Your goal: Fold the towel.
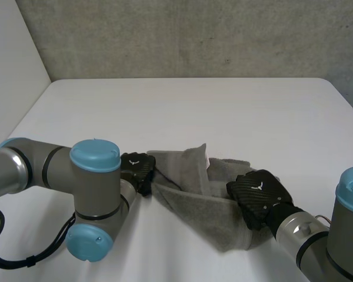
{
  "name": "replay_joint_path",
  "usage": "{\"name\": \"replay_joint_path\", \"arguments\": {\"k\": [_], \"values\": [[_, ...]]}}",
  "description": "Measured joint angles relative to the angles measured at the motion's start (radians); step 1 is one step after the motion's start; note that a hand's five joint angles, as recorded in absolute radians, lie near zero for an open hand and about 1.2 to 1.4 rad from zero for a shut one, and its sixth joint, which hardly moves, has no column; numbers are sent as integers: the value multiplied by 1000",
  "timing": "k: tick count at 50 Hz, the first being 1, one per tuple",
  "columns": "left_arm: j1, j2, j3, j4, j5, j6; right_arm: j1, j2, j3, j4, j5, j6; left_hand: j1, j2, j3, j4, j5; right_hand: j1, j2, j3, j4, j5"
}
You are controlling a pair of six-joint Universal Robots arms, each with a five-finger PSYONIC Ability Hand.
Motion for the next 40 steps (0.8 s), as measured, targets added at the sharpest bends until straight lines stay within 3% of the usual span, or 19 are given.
{"name": "replay_joint_path", "arguments": {"k": [28,31,35,40], "values": [[-1,44,-46,29,3,-39,-35,-40,6,-27,-4,23,-70,-94,-87,-99,-80,1,0,16,16,4],[-4,44,-52,29,4,-40,-34,-36,6,-27,-2,23,-99,-125,-117,-132,-114,-89,-71,-81,-82,-84],[-9,43,-59,29,5,-41,-33,-30,6,-26,1,22,-245,-264,-253,-267,-259,-383,-365,-373,-368,-384],[-12,39,-61,30,6,-42,-33,-25,6,-25,2,22,-264,-280,-269,-282,-285,-519,-483,-503,-498,-530]]}}
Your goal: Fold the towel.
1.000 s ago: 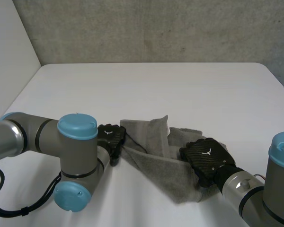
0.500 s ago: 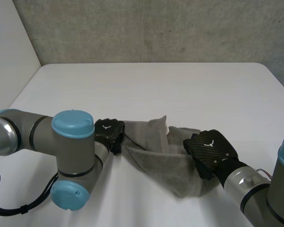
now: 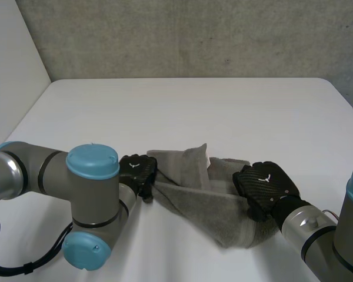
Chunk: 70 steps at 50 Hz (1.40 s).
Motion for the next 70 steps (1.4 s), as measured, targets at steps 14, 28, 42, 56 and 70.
{"name": "replay_joint_path", "arguments": {"k": [14,28,42,56,70], "values": [[0,-13,10,1,-2,1,5,20,4,0,-4,-1,569,595,582,603,586,259,231,237,230,255],[40,83,89,-7,-7,15,9,22,-205,1,-6,-1,578,620,635,665,605,526,490,523,519,537],[298,204,543,-57,-14,34,-95,115,-992,17,174,182,582,636,648,665,607,528,511,523,519,537],[392,345,334,-99,33,-142,-153,248,-992,412,29,214,586,655,658,669,625,534,513,527,519,553],[403,362,-167,-43,199,-140,-146,169,-528,372,-120,59,335,375,400,401,382,-139,-162,-144,-145,-147]]}}
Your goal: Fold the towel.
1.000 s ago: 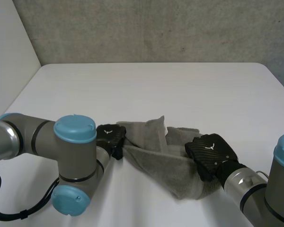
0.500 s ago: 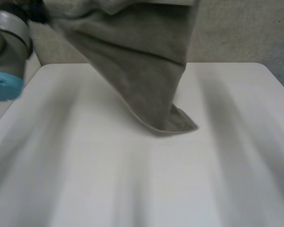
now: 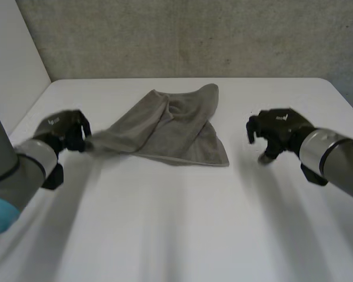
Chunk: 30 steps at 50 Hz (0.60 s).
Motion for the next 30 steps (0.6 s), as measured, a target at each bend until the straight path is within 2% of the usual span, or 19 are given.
{"name": "replay_joint_path", "arguments": {"k": [1,2,4,6,18,25,30], "values": [[2,-4,-9,5,1,0,1,-1,10,-4,-1,-6,-128,-130,-127,-130,-130,-56,-50,-50,-50,-52],[8,-12,-27,18,2,1,2,-1,30,-11,0,-18,-340,-342,-355,-342,-347,-142,-145,-149,-149,-157],[18,-23,-44,33,1,2,4,0,53,-21,1,-32,-559,-578,-596,-599,-585,-243,-231,-239,-241,-256],[34,-32,-57,46,-1,3,7,7,74,-34,3,-45,-634,-671,-694,-695,-687,-326,-333,-344,-352,-366],[86,0,-72,59,11,1,51,38,133,-146,9,-37,-637,-679,-700,-702,-703,-372,-363,-381,-391,-380],[74,52,-132,58,97,19,105,90,131,-255,57,-13,-637,-679,-700,-702,-695,-331,-353,-338,-341,-300],[61,66,-189,72,168,91,140,158,83,-306,99,24,-637,-679,-700,-702,-692,-263,-267,-257,-259,-225]]}}
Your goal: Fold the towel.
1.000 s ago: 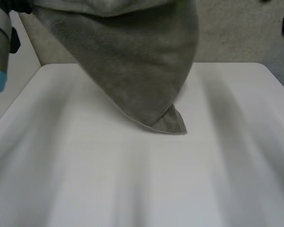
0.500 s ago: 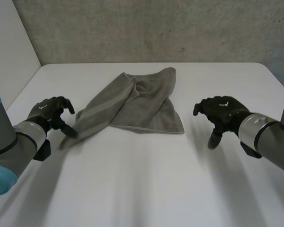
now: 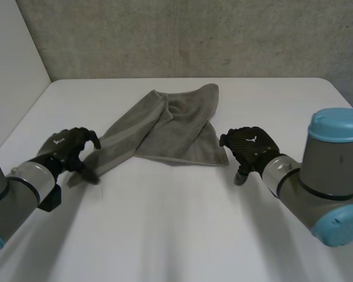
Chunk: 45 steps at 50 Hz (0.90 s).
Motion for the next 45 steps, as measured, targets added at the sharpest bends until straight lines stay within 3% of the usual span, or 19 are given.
{"name": "replay_joint_path", "arguments": {"k": [7,13,36,41,45], "values": [[-11,-61,-29,86,17,148,38,129,-133,-15,24,46,4,2,0,2,26,127,124,115,103,108],[-13,-169,11,190,-31,239,68,247,-278,-9,33,59,4,2,0,2,31,214,214,205,200,196],[-6,-437,288,219,-174,296,100,465,-542,78,62,56,25,12,6,4,49,228,241,215,214,180],[0,-456,321,217,-209,312,99,473,-554,91,60,57,186,165,152,161,194,228,241,215,214,187],[2,-459,332,216,-219,314,99,479,-563,88,60,58,441,429,415,424,445,231,242,217,216,205]]}}
